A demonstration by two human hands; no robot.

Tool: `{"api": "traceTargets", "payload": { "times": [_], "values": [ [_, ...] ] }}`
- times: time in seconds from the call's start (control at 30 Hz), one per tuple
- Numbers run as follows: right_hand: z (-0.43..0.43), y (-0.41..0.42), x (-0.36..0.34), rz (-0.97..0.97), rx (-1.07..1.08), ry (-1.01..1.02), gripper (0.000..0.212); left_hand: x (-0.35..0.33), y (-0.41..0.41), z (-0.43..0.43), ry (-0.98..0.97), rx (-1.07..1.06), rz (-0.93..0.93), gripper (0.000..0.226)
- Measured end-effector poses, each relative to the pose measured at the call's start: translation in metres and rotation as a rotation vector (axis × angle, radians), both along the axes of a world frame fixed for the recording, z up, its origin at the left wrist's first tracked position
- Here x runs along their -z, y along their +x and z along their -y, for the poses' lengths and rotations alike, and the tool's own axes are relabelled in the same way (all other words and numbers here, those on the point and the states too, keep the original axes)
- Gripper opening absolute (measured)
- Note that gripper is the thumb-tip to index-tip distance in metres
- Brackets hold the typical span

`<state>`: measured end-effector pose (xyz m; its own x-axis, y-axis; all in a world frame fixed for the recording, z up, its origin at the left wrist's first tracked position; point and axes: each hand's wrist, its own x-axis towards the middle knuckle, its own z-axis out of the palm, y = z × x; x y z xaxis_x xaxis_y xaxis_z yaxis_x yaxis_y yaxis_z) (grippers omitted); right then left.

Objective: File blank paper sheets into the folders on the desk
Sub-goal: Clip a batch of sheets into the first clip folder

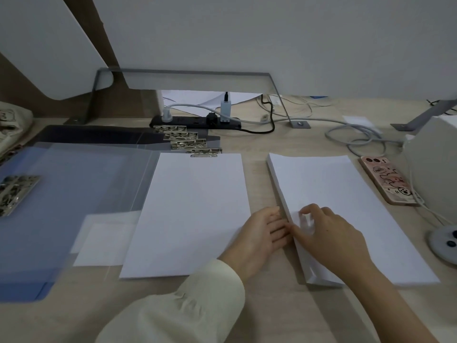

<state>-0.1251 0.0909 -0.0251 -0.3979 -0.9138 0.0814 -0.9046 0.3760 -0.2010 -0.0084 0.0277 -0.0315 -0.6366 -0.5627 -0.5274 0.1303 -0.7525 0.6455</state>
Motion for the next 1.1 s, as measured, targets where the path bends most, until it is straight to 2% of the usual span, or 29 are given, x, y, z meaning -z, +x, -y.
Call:
{"api": "traceTargets", "payload": {
  "times": [0.2, 0.37, 0.87, 1.03, 1.1],
  "values": [
    [0.0004, -0.0064, -0.0034, 0.118, 0.012, 0.017, 0.045, -0.0021, 0.0004, -0.0031, -0.007, -0.007, -0.05, 0.042],
    [0.0002, -0.0066, -0.004, 0.146, 0.029, 0.025, 0.043, -0.0011, 0.0004, -0.0051, -0.026, -0.009, -0.048, 0.016],
    [-0.0007, -0.0058, -0.0048, 0.139, 0.036, 0.043, 0.046, -0.003, -0.0012, -0.0067, -0.049, -0.015, -0.012, 0.017],
    [-0.0011, -0.0067, -0.0058, 0.184, 0.052, 0.043, 0.034, -0.0029, -0.0018, -0.008, -0.064, -0.03, 0.011, 0.018],
    [-0.002, -0.0078, -0.0053, 0.191, 0.076, 0.03, 0.025, -0.0031, -0.0056, -0.0095, -0.187, -0.053, 0.13, 0.026]
  ]
}}
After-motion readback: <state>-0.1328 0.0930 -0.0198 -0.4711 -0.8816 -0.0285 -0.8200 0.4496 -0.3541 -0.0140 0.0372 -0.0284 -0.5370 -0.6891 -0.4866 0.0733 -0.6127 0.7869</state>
